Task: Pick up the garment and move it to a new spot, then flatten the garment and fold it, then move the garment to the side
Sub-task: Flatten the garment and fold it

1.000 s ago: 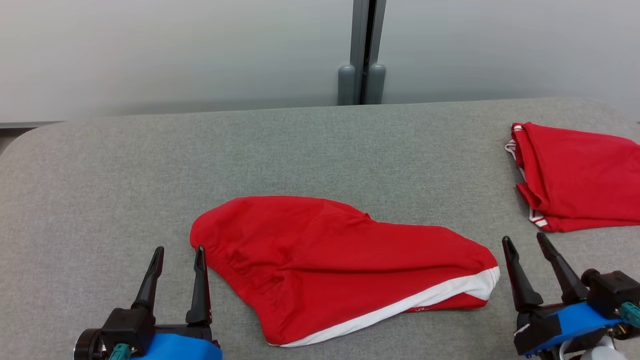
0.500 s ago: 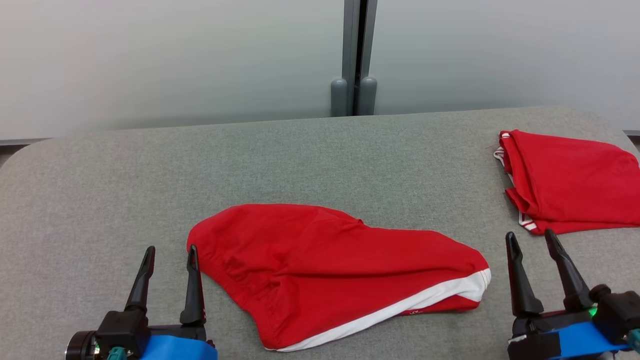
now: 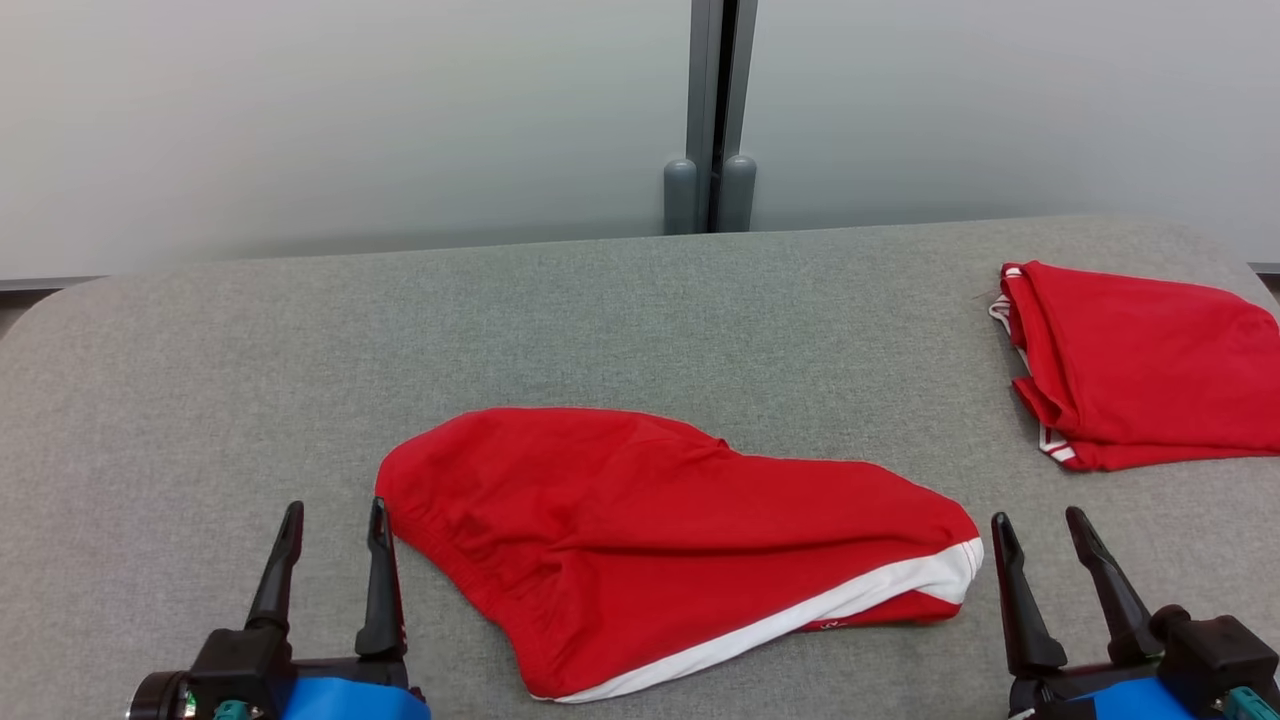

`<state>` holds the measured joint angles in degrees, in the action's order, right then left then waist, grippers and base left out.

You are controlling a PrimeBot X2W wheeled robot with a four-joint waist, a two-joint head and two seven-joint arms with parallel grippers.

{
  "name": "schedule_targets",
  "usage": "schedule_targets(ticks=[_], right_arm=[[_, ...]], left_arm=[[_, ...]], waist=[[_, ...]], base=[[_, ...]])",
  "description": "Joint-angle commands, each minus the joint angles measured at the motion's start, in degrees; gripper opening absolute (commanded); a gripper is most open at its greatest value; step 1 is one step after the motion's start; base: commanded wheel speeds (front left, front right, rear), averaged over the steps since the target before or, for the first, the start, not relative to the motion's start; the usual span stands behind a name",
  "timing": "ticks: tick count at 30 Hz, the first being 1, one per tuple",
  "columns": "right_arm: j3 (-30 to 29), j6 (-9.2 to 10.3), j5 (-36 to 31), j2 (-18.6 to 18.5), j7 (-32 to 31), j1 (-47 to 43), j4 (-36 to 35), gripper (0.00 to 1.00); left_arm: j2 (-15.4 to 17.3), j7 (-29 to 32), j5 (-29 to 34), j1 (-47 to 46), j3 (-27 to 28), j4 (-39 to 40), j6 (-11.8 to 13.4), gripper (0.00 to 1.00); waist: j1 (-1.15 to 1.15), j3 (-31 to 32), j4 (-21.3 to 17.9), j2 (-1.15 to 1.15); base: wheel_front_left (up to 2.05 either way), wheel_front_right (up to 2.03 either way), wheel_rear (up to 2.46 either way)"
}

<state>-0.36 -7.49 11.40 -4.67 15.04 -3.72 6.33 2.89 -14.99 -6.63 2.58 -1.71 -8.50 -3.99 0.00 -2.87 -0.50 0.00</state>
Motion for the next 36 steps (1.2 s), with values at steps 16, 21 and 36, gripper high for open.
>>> schedule_targets(ticks=[16,21,36], right_arm=[[5.4,-0.01,4.2,-6.2,0.2,4.4,14.7,1.0],[8.4,-0.01,6.0,-8.1,0.2,6.7,18.4,1.0],[16.3,-0.01,10.4,-12.5,0.2,12.2,24.5,1.0]], left_arm=[[3.1,-0.3,-1.3,2.0,-12.7,-7.5,-3.6,1.0],[6.4,-0.3,-4.2,2.2,-19.5,-9.1,-3.4,1.0],[8.8,-0.3,-8.4,-1.8,-29.1,-17.2,-3.5,1.0]], waist=[[0.0,-2.0,0.0,0.0],[0.0,-2.7,0.1,0.0],[0.0,-4.2,0.1,0.0]], base=[[0.0,0.0,0.0],[0.0,0.0,0.0],[0.0,0.0,0.0]])
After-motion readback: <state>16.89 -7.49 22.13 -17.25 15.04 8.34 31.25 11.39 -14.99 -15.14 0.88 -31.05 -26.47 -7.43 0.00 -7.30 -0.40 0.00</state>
